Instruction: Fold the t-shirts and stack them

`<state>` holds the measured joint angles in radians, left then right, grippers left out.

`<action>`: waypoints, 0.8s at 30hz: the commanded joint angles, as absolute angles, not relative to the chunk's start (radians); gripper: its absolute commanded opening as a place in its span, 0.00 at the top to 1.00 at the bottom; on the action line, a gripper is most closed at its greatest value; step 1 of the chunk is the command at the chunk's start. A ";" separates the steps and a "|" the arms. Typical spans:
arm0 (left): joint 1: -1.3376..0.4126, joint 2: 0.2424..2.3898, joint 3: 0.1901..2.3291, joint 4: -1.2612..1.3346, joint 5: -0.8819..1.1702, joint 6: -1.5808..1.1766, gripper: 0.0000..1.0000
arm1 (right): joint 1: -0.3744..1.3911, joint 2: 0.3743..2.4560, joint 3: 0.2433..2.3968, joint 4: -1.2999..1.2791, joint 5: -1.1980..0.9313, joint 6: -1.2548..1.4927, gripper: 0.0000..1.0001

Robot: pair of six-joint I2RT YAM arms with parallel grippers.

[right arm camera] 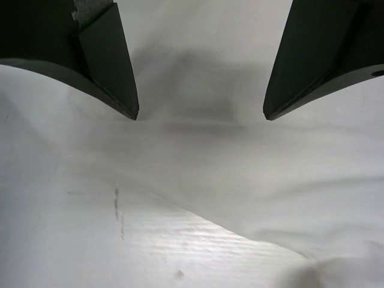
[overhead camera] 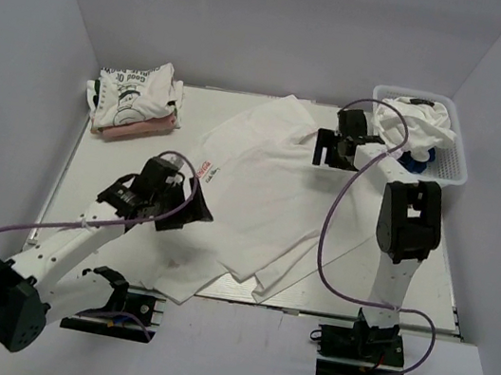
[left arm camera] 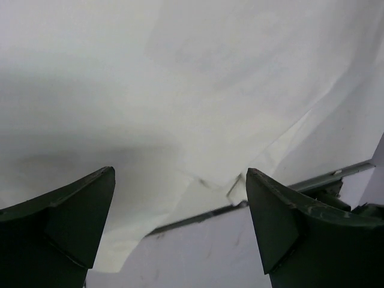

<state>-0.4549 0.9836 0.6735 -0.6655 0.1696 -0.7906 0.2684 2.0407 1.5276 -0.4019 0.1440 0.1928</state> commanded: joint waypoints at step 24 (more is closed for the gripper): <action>-0.327 2.184 1.559 -0.414 -0.141 -0.569 0.00 | 0.305 1.489 0.744 -0.265 -0.043 0.456 0.10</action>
